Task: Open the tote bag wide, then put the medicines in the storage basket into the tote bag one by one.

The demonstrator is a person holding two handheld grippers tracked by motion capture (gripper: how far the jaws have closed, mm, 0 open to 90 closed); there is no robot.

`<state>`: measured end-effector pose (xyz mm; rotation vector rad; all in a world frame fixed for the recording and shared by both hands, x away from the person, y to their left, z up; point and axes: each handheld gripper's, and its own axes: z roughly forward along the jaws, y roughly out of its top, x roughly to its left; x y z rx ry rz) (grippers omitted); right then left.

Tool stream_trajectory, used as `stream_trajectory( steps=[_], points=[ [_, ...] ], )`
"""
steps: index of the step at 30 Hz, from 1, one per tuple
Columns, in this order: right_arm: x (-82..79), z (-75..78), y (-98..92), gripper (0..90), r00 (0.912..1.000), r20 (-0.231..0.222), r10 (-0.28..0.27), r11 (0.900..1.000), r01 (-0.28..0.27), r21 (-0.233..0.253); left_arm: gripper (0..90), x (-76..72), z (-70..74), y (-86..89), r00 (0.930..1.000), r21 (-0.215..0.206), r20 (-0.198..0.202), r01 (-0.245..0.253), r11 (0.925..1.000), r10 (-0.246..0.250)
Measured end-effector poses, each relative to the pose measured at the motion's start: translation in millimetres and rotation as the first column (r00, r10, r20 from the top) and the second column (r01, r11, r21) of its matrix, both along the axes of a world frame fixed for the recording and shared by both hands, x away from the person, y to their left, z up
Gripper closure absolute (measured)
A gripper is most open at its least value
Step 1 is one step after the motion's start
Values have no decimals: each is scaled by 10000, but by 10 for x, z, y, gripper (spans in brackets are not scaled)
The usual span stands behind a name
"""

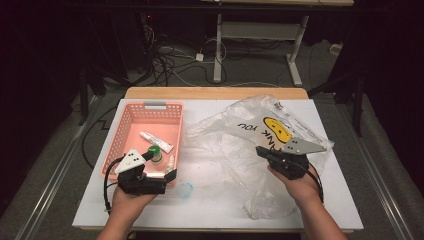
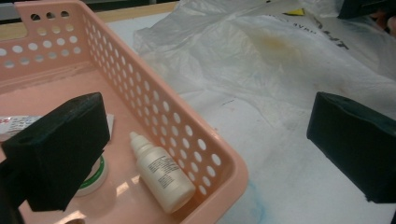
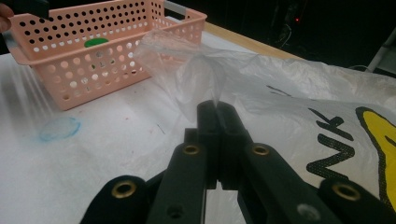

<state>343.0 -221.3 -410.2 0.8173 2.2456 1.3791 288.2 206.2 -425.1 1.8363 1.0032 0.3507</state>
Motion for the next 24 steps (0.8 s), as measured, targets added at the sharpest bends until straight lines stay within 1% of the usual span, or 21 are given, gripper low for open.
stream_trajectory(
  steps=[5, 8, 10, 12, 17, 20, 22, 24],
  points=[
    [6, 3, -24, 900, 10000, 15, -37, 10000, 37, 70, 0, 40, -13, 95, 9994, 174, -1, -355, 9992, 355],
    [3, -6, -23, 900, 10000, -15, -87, 9999, 87, 57, 0, 70, -28, 174, 9982, 221, -163, -577, 9981, 581],
    [7, -13, -24, 900, 10000, 18, -26, 10000, 26, 8, 0, 82, -27, 219, 9970, 363, -144, -751, 9965, 756],
    [3, -12, -30, 900, 10000, 8, -25, 10000, 25, -12, 0, 94, -23, 274, 9953, 277, -210, -936, 9952, 942],
    [16, -17, -30, 900, 10000, 9, -76, 10000, 76, 16, 0, 99, -3, 401, 9921, 185, -141, -1241, 9921, 1243],
    [29, -27, -23, 900, 9999, 0, -101, 9999, 101, -63, 0, 113, 2, 469, 9904, 156, -103, -1378, 9903, 1380],
    [28, -29, -23, 900, 9999, -41, -132, 9999, 132, -59, 0, 124, 1, 512, 9880, 31, -147, -1539, 9881, 1539],
    [32, -34, -31, 900, 10000, -46, -87, 9999, 87, -57, 0, 122, 7, 530, 9830, 19, 24, -1836, 9830, 1836]
  ],
)
